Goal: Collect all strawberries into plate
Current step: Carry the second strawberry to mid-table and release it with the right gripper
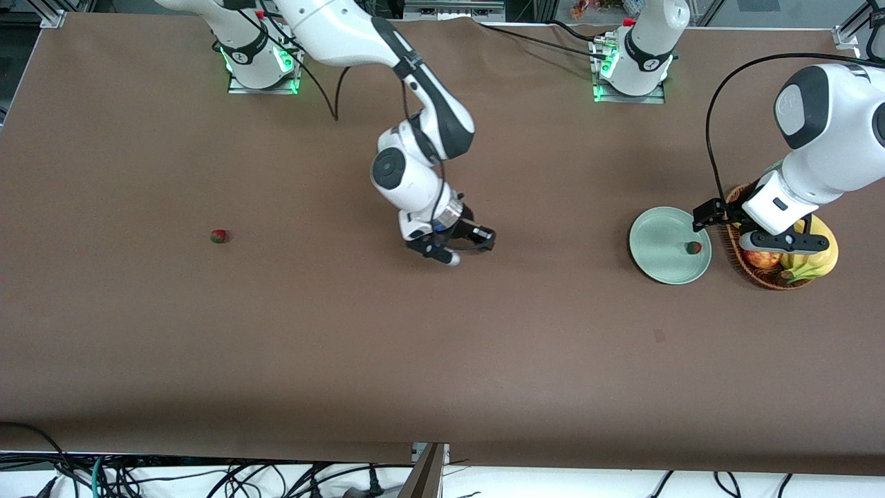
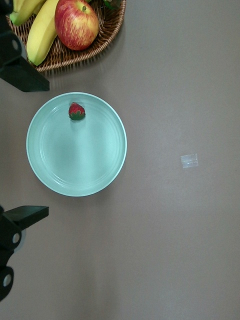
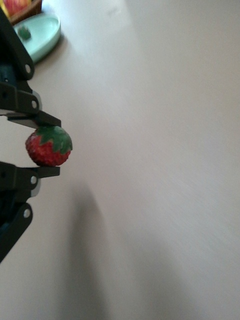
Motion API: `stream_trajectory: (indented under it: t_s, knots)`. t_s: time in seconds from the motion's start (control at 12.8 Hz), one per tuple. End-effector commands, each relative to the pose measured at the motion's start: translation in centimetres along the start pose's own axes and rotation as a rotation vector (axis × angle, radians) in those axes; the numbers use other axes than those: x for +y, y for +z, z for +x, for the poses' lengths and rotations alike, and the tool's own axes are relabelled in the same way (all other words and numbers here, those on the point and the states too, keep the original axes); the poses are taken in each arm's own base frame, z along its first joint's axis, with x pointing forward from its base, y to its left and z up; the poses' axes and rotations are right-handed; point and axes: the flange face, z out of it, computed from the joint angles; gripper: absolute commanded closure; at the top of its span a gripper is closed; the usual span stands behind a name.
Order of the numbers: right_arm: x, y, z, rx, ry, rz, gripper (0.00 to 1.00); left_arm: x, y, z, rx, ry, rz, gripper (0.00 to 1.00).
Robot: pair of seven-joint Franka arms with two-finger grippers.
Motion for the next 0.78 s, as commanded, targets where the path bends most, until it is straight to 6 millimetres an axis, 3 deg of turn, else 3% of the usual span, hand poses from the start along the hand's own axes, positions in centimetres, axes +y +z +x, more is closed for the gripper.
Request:
stream_trajectory:
  t_s: [0.0,0.08,0.16,0.31,0.47,0.71]
  knots:
    - [-0.2,3.6,-3.9,0.058,0.093,0.103,0.53,-0.2,-0.3,0.1,0.008,0.003,0.013,0.0]
    - [0.2,4.4,-5.0,0.092,0.109,0.142,0.25,-0.2,-0.2,0.1,0.006,0.003,0.013,0.0]
    - [0.0,4.2,-5.2,0.103,0.112,0.16,0.18,-0.1,-0.3,0.1,0.008,0.003,0.012,0.0]
    - [-0.5,3.6,-4.8,0.097,0.102,0.151,0.11,0.1,-0.4,0.1,0.009,-0.022,0.012,0.0]
    - [-0.8,2.7,-3.2,0.089,0.056,0.067,0.1,1.2,-0.3,0.2,0.009,-0.021,0.011,0.0]
    - [-1.7,-1.4,0.4,0.078,-0.063,-0.178,0.1,2.2,-0.2,0.3,0.007,-0.021,0.01,0.0]
